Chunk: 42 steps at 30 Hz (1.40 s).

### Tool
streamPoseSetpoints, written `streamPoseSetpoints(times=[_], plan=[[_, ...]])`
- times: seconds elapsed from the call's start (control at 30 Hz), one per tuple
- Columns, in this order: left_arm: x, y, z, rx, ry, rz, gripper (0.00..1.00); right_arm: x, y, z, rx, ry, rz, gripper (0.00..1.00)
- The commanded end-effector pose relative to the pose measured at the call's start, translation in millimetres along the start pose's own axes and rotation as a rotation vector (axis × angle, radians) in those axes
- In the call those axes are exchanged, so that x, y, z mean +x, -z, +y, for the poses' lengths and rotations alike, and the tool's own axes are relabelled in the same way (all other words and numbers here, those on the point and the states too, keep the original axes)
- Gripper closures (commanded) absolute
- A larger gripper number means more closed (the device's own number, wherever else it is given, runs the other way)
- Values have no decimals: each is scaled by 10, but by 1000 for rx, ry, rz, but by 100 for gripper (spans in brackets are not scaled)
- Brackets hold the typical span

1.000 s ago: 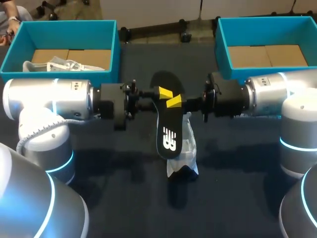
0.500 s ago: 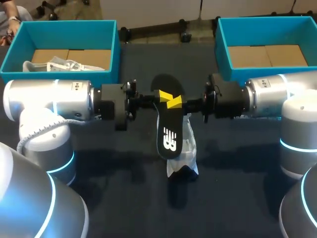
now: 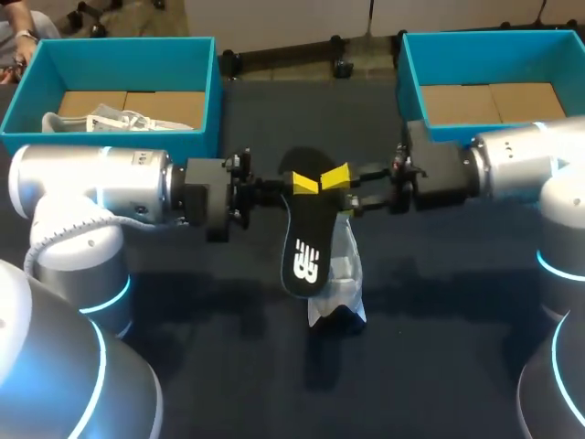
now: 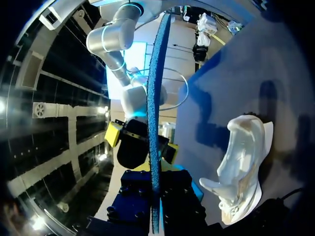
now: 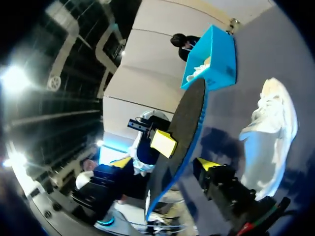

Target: Take the shoe out of the shoebox, open the shoe tongue, remove and reinsert the insole, then place the shoe into the shoebox

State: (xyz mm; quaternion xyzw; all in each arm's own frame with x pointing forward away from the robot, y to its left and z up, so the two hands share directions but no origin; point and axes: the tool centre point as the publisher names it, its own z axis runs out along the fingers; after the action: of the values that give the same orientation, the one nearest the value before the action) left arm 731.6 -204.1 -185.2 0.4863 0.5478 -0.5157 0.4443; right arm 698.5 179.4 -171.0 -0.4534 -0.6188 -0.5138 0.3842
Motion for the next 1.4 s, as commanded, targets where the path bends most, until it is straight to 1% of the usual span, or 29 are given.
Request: streamPoseSetpoints(times=[0.03,0.2,0.23,0.37,0.53,1.0,1.03,1.07,1.1,1.13,1.17,1.23,1.27,1.3,1.4], plan=[[1,71,-9,11,4,5,100,92,240,-118,-7,53,-56,0],[16,84,-34,18,56,-14,100,87,301,-138,44,157,-126,0],[20,86,-49,21,58,-13,100,87,316,-144,57,198,-158,0],[3,77,-81,32,64,-16,100,88,366,-151,64,237,-204,0],[-49,71,-120,37,64,-22,100,88,366,-151,64,237,-204,0],[-49,71,-120,37,64,-22,100,88,366,-151,64,237,-204,0],[-49,71,-120,37,64,-22,100,81,379,-150,92,251,-202,0],[-49,71,-120,37,64,-22,100,71,424,-158,73,295,-195,0],[-58,89,-123,45,77,-25,100,70,442,-160,98,312,-204,0],[-56,124,-124,70,108,-8,100,75,487,-172,99,342,-225,0],[-54,148,-121,72,125,-7,100,83,519,-172,128,395,-255,0],[-71,183,-133,96,185,-27,100,84,570,-176,124,428,-264,0],[-72,202,-146,108,200,-31,100,89,604,-180,118,494,-249,0],[-79,214,-158,121,236,-43,100,83,630,-191,130,491,-281,0],[-84,254,-182,138,270,-52,100,68,681,-209,172,572,-322,0]])
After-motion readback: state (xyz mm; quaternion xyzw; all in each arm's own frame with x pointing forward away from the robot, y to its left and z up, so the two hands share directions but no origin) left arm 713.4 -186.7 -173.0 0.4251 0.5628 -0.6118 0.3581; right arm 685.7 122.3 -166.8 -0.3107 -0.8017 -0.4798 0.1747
